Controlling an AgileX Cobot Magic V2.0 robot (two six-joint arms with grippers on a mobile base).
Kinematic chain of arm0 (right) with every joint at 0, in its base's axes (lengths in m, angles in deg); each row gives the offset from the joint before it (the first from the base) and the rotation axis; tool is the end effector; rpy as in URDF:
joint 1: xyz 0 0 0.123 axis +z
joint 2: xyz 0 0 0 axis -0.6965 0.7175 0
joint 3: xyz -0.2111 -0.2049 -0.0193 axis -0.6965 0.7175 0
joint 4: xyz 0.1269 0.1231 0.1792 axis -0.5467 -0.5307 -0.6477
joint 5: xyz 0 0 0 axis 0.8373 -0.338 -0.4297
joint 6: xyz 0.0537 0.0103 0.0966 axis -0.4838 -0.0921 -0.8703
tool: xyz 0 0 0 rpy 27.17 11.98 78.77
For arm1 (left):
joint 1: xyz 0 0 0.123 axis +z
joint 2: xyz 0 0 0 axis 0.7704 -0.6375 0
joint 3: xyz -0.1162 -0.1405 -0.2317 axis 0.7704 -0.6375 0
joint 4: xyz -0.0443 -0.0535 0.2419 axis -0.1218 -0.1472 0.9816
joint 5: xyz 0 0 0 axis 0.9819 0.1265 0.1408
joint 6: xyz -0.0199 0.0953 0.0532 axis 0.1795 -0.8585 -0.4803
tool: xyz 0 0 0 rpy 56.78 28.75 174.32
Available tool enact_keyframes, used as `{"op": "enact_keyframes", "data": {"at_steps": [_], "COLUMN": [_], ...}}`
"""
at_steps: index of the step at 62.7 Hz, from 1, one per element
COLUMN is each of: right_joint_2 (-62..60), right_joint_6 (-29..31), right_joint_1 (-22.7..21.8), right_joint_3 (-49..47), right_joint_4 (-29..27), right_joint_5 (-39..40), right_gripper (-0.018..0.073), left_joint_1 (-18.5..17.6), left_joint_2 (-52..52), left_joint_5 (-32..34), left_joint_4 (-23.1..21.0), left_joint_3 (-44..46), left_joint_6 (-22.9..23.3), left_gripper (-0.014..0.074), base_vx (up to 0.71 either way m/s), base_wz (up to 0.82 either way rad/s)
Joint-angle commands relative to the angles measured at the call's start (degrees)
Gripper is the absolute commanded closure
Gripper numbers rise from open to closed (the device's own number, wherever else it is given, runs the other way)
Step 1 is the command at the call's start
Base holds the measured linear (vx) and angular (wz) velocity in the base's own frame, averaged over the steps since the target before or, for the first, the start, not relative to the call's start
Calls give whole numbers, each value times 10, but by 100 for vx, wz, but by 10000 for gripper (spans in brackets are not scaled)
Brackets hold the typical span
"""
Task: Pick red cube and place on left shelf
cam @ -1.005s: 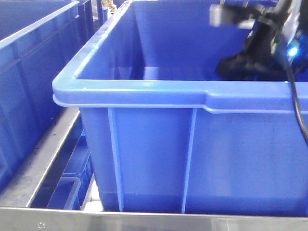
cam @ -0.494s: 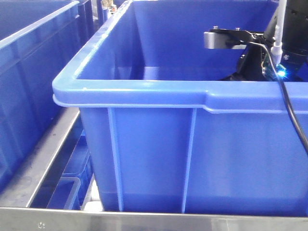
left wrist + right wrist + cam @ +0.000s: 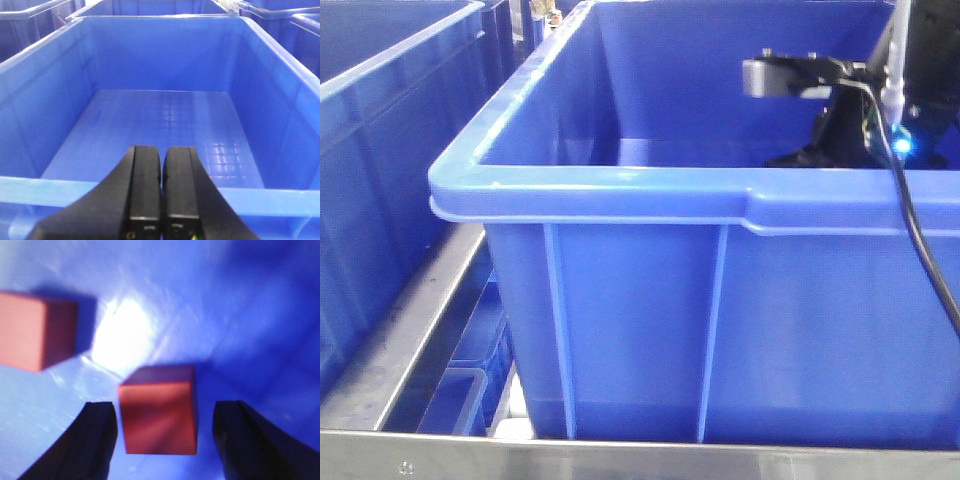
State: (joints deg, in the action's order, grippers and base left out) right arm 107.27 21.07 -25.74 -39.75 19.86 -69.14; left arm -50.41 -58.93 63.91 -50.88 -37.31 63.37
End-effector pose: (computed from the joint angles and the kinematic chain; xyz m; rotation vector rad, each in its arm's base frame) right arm 0.3220 0.1262 0.2142 -0.6158 2.6717 0.2853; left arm 0.0664 -0.0006 0.2027 -0.0067 1.5669 -0.0147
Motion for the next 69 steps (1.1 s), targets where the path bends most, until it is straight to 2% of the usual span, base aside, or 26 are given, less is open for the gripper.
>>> {"op": "enact_keyframes", "data": {"at_steps": [1, 6, 10, 24, 28, 54, 69], "right_joint_2": [-52, -83, -109, -235, -273, -550, -710], "right_joint_6": [0, 0, 0, 1, 1, 1, 0], "right_joint_1": [1, 1, 1, 1, 1, 1, 1], "right_joint_3": [-22, -20, -16, 44, 72, 278, 383], "right_joint_4": [-4, -3, -3, 1, 1, 1, -22], "right_joint_5": [16, 29, 44, 123, 142, 287, 287], "right_gripper": [33, 75, 144, 520, 496, 503, 503], "left_joint_1": [0, 0, 0, 0, 0, 0, 0], "left_joint_2": [7, 7, 7, 7, 7, 7, 7], "left_joint_5": [38, 38, 38, 38, 38, 38, 38], "left_joint_4": [-4, -4, -4, -4, -4, -4, -4], "left_joint_3": [-14, -14, -14, -14, -14, -14, -14], "left_joint_6": [3, 3, 3, 3, 3, 3, 3], "left_gripper": [506, 506, 506, 506, 506, 506, 506], "base_vx": [0, 0, 0, 0, 0, 0, 0], "base_wz": [0, 0, 0, 0, 0, 0, 0]}}
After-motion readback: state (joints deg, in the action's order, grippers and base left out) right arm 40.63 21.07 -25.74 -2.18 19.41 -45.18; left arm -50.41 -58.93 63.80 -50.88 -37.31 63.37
